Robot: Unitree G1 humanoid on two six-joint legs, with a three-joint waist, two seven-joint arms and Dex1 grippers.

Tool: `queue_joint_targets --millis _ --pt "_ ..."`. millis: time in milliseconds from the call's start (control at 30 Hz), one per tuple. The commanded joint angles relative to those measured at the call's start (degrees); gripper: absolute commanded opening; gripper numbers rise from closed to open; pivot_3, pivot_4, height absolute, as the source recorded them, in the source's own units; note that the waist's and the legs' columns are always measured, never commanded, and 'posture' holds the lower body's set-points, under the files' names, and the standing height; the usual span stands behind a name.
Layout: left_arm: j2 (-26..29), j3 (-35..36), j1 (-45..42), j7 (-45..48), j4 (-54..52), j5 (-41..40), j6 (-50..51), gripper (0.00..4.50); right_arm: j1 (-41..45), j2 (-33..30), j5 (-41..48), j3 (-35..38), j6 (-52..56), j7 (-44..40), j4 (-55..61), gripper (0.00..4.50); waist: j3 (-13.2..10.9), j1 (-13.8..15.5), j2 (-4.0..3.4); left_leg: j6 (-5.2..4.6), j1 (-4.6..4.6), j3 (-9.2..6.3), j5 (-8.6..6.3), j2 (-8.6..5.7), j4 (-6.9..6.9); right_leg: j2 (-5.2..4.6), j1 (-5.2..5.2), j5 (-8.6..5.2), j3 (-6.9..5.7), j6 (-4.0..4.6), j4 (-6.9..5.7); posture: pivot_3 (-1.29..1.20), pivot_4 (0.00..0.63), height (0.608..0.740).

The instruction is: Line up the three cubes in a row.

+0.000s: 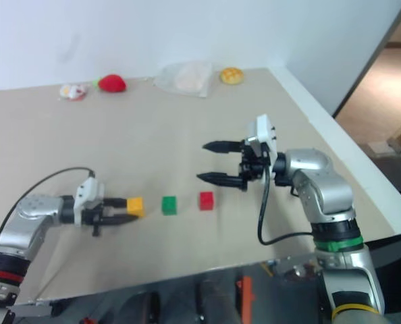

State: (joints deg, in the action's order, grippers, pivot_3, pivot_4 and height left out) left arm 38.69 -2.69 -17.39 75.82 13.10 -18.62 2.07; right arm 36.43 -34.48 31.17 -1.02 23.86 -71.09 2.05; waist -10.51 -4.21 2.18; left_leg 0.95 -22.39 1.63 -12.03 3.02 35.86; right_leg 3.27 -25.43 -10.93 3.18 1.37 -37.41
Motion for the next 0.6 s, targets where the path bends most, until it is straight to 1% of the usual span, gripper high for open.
queue_joint_targets --millis 33,100,133,300,433,533,600 --pt "-0.5 1.5 0.0 -2.6 1.0 1.2 -3.3 3.62 1.6 0.0 0.6 0.9 -0.8 -0.3 0.5 3.93 0.0 0.1 0.00 0.00 0.00 0.00 0.00 0.00 0.00 0.00 0.00 0.00 -0.01 0.00 0.00 0.00 0.150 0.740" --pt "-0.7 2.3 0.0 -4.7 1.9 1.8 -4.9 4.28 1.6 -0.1 0.6 0.9 -0.8 -0.3 0.5 3.93 0.0 0.1 0.00 0.00 0.00 0.00 0.00 -0.01 0.00 -0.02 0.00 0.00 -0.01 0.00 0.00 0.00 0.150 0.740" --pt "-0.5 2.8 0.2 -5.2 2.2 1.9 -5.6 4.48 1.6 -0.1 0.6 1.0 -0.8 -0.3 0.4 3.93 0.0 0.1 0.00 0.00 0.00 0.01 0.00 -0.01 0.01 -0.03 0.00 0.01 0.00 -0.01 0.00 0.00 0.150 0.740" --pt "1.8 4.8 2.9 -5.5 1.2 1.1 -4.8 4.48 1.8 -0.4 0.7 1.0 -0.8 -0.6 0.0 3.93 0.0 0.0 0.00 0.00 0.00 0.02 0.00 0.00 0.01 -0.02 0.00 0.01 0.02 -0.02 0.00 0.00 0.150 0.740" --pt "7.7 10.8 10.9 -4.6 -4.3 -3.1 1.1 4.48 2.8 -0.9 0.8 1.3 -0.8 -1.8 -1.4 3.93 0.0 -0.4 0.00 0.01 0.05 0.11 -0.04 0.29 -0.02 0.03 -0.05 -0.01 0.08 0.02 0.00 0.00 0.150 0.740" --pt "11.7 14.9 18.7 -3.7 -10.9 -6.9 7.6 4.48 3.7 -1.3 0.6 1.5 -1.3 -2.6 -3.1 3.93 0.0 -0.4 -0.01 0.01 0.09 0.09 -0.05 0.41 -0.10 0.15 -0.10 -0.09 0.02 0.15 -0.04 0.00 0.150 0.740" --pt "13.1 17.6 22.3 -4.2 -14.4 -9.2 11.3 4.48 4.2 -1.4 0.2 1.4 -1.9 -3.1 -4.3 3.93 0.0 -0.3 -0.07 0.01 0.17 0.09 -0.05 0.42 -0.19 0.16 -0.09 -0.14 -0.01 0.24 -0.04 0.00 0.150 0.740"
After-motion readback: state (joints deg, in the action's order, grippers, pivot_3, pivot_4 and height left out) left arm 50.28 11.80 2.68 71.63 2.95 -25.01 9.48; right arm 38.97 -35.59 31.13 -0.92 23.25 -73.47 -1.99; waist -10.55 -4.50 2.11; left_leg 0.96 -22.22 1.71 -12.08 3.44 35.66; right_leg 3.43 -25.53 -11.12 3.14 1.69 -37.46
